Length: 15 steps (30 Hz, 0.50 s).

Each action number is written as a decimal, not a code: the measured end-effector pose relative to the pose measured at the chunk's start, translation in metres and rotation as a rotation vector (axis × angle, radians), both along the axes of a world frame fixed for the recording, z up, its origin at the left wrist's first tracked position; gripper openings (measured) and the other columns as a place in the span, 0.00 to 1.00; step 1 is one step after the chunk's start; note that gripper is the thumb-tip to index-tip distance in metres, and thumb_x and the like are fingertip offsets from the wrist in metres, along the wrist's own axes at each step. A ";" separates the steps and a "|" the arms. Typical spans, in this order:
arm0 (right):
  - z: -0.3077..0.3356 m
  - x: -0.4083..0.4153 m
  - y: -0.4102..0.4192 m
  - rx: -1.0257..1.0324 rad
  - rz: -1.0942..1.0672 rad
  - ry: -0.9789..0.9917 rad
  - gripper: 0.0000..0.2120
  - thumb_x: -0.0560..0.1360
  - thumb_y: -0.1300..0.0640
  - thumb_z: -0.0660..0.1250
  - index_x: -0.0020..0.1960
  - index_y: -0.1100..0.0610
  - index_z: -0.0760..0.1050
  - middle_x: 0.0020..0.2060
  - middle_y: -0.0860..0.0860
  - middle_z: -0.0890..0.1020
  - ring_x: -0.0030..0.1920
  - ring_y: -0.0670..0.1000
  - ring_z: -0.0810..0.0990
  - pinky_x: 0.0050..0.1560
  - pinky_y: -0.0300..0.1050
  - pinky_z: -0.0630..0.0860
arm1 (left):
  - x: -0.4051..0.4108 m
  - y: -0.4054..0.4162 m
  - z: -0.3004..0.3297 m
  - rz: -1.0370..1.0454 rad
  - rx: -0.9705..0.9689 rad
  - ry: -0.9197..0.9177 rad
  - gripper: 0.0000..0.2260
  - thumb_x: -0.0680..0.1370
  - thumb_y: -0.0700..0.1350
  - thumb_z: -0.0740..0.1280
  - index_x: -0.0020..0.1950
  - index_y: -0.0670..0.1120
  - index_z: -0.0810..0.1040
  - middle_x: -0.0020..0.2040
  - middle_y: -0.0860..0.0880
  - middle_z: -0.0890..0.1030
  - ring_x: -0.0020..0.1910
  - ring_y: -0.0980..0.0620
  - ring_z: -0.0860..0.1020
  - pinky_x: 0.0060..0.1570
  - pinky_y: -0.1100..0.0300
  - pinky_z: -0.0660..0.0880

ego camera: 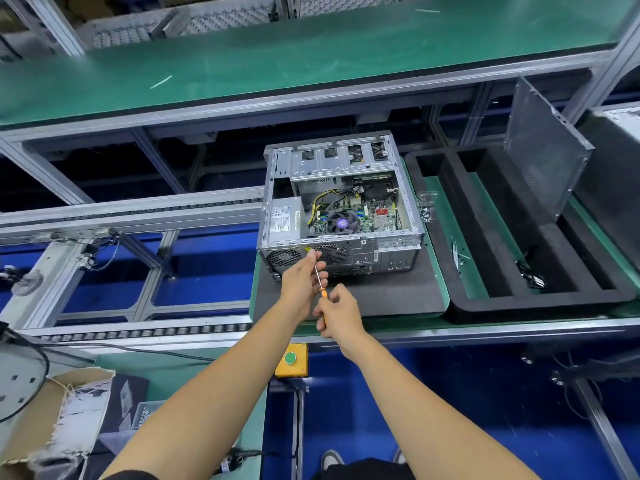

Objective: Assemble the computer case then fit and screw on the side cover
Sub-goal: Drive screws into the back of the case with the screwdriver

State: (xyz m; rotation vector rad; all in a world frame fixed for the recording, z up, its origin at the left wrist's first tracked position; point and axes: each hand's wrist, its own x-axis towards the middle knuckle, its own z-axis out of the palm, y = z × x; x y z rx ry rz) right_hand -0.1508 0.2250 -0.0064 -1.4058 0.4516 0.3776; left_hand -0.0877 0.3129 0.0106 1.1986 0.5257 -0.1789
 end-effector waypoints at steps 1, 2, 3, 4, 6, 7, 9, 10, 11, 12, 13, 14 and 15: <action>0.001 0.001 0.002 0.005 -0.005 0.000 0.10 0.80 0.62 0.62 0.42 0.55 0.64 0.30 0.52 0.81 0.23 0.49 0.74 0.21 0.38 0.65 | 0.002 0.001 0.001 0.003 0.010 0.009 0.11 0.82 0.51 0.67 0.56 0.45 0.83 0.37 0.51 0.82 0.30 0.56 0.76 0.32 0.62 0.76; 0.002 0.002 0.004 0.007 -0.011 0.001 0.10 0.80 0.62 0.62 0.43 0.55 0.64 0.31 0.52 0.81 0.23 0.48 0.74 0.21 0.38 0.65 | 0.003 0.002 0.003 0.007 0.014 0.014 0.11 0.82 0.50 0.67 0.55 0.45 0.83 0.38 0.51 0.82 0.30 0.56 0.75 0.31 0.62 0.75; 0.003 0.004 0.006 0.006 -0.016 0.002 0.10 0.80 0.62 0.62 0.43 0.55 0.64 0.32 0.53 0.81 0.23 0.48 0.73 0.21 0.39 0.66 | 0.005 0.002 0.004 0.010 0.012 0.019 0.11 0.82 0.50 0.67 0.55 0.45 0.83 0.38 0.51 0.82 0.30 0.56 0.75 0.31 0.62 0.74; 0.004 0.005 0.007 0.004 -0.019 0.002 0.10 0.80 0.62 0.62 0.43 0.55 0.64 0.33 0.53 0.81 0.23 0.48 0.73 0.21 0.39 0.66 | 0.007 0.002 0.006 0.011 0.009 0.024 0.11 0.82 0.50 0.67 0.55 0.45 0.83 0.38 0.51 0.82 0.30 0.56 0.74 0.30 0.63 0.73; 0.005 0.007 0.009 0.003 -0.025 0.003 0.09 0.80 0.62 0.62 0.43 0.55 0.64 0.36 0.55 0.80 0.24 0.48 0.74 0.21 0.39 0.67 | 0.010 0.001 0.008 0.008 0.004 0.042 0.11 0.82 0.50 0.67 0.55 0.44 0.83 0.37 0.51 0.82 0.29 0.56 0.73 0.29 0.63 0.72; 0.005 0.008 0.011 0.002 -0.029 0.004 0.09 0.80 0.63 0.62 0.43 0.55 0.64 0.36 0.56 0.79 0.24 0.48 0.74 0.21 0.39 0.67 | 0.011 0.001 0.008 0.004 0.003 0.049 0.11 0.82 0.50 0.67 0.55 0.44 0.83 0.36 0.51 0.81 0.28 0.56 0.72 0.28 0.64 0.71; 0.005 0.009 0.014 -0.002 -0.039 0.006 0.09 0.80 0.63 0.62 0.44 0.55 0.64 0.37 0.57 0.79 0.24 0.48 0.74 0.22 0.40 0.67 | 0.013 0.002 0.010 -0.006 0.012 0.047 0.10 0.83 0.49 0.67 0.54 0.44 0.83 0.35 0.52 0.80 0.27 0.56 0.71 0.26 0.65 0.70; 0.005 0.010 0.016 -0.004 -0.042 0.009 0.09 0.80 0.63 0.62 0.44 0.55 0.64 0.38 0.57 0.79 0.24 0.48 0.74 0.22 0.40 0.67 | 0.014 0.002 0.010 -0.014 0.019 0.044 0.11 0.83 0.49 0.66 0.55 0.44 0.83 0.35 0.52 0.80 0.27 0.56 0.71 0.26 0.65 0.70; 0.005 0.011 0.016 -0.005 -0.042 0.012 0.09 0.80 0.63 0.62 0.44 0.55 0.64 0.38 0.57 0.79 0.24 0.47 0.74 0.22 0.40 0.67 | 0.015 0.003 0.010 -0.024 0.027 0.044 0.11 0.83 0.49 0.66 0.55 0.43 0.83 0.35 0.52 0.80 0.27 0.56 0.71 0.26 0.65 0.70; 0.005 0.011 0.017 -0.006 -0.041 0.015 0.09 0.80 0.62 0.62 0.43 0.55 0.64 0.38 0.56 0.79 0.24 0.48 0.74 0.22 0.40 0.67 | 0.015 0.005 0.009 -0.033 0.036 0.044 0.11 0.83 0.49 0.66 0.55 0.43 0.83 0.35 0.52 0.80 0.27 0.56 0.71 0.26 0.65 0.69; 0.005 0.012 0.017 -0.009 -0.039 0.017 0.10 0.81 0.62 0.62 0.43 0.55 0.64 0.37 0.56 0.80 0.24 0.48 0.73 0.22 0.40 0.67 | 0.016 0.006 0.009 -0.041 0.044 0.041 0.11 0.83 0.49 0.66 0.56 0.43 0.82 0.35 0.52 0.80 0.27 0.56 0.72 0.27 0.65 0.69; 0.005 0.012 0.017 -0.018 -0.037 0.019 0.10 0.81 0.61 0.62 0.43 0.55 0.64 0.37 0.55 0.80 0.24 0.47 0.73 0.22 0.39 0.67 | 0.016 0.008 0.008 -0.046 0.048 0.035 0.11 0.83 0.49 0.66 0.56 0.42 0.82 0.35 0.51 0.80 0.27 0.56 0.72 0.27 0.65 0.69; 0.005 0.013 0.016 -0.029 -0.032 0.019 0.10 0.81 0.61 0.62 0.43 0.54 0.64 0.37 0.55 0.80 0.24 0.47 0.73 0.22 0.39 0.67 | 0.017 0.009 0.007 -0.047 0.049 0.030 0.11 0.83 0.49 0.65 0.56 0.42 0.82 0.35 0.51 0.80 0.27 0.56 0.72 0.27 0.65 0.69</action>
